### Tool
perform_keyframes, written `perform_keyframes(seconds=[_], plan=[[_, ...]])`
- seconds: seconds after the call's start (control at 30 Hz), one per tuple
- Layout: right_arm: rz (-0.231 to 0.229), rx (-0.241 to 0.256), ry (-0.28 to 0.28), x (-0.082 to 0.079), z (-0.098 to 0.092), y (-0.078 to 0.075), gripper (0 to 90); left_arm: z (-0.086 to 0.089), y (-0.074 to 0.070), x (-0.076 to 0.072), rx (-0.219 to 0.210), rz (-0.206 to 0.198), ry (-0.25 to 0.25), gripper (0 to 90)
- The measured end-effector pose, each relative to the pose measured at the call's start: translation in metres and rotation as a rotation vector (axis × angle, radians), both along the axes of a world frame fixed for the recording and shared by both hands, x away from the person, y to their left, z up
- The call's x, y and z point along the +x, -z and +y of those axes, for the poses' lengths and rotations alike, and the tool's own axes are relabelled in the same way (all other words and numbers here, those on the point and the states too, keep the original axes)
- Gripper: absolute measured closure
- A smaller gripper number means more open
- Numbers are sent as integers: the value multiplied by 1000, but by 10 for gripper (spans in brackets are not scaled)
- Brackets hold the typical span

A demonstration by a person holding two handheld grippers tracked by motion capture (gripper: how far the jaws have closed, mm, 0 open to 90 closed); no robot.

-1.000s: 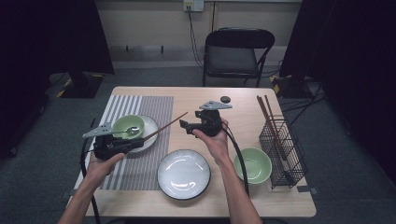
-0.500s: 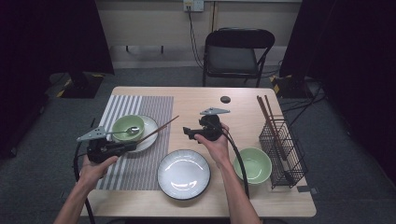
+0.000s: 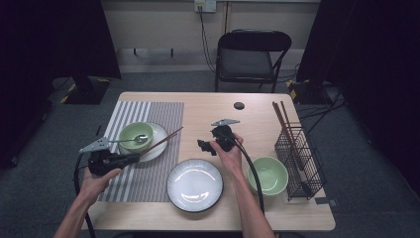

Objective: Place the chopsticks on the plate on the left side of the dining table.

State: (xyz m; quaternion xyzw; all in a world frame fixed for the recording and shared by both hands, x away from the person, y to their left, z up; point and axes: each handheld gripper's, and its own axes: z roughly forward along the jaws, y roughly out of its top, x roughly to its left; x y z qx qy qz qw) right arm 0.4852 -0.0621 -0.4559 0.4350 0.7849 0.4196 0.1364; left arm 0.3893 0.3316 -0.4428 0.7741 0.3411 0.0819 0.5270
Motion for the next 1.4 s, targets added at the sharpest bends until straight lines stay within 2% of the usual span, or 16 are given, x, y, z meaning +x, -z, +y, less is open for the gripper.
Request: perform_keyframes(seconds=[0.1, 0.13, 0.27, 0.4, 0.43, 0.5, 0.7, 0.97, 1.13, 1.33, 1.4], plan=[[3, -23, 12, 2, -1, 5, 184, 1, 3, 0, 6, 4, -5, 844], [10, -23, 18, 2, -1, 6, 185, 2, 4, 1, 23, 3, -5, 844], [21, -22, 39, 1, -5, 13, 200, 3, 8, 2, 25, 14, -17, 844], [33, -55, 62, 1, -7, 21, 211, 3, 9, 3, 28, 15, -17, 844], [41, -62, 70, 0, -7, 22, 211, 2, 10, 4, 42, 19, -19, 844], [44, -86, 73, 1, -8, 25, 212, 2, 11, 4, 43, 18, -18, 844], [53, -106, 82, 1, -8, 30, 216, 4, 12, 4, 53, 24, -16, 844], [54, -157, 94, 3, -9, 37, 221, 6, 13, 5, 56, 30, -20, 843], [11, -202, 82, -1, -6, 40, 215, 7, 13, 4, 61, 31, -20, 843], [-35, -175, 81, -5, -8, 45, 209, 7, 14, 4, 67, 37, -26, 843], [-35, -176, 81, -5, -8, 45, 208, 8, 15, 5, 72, 40, -24, 843]])
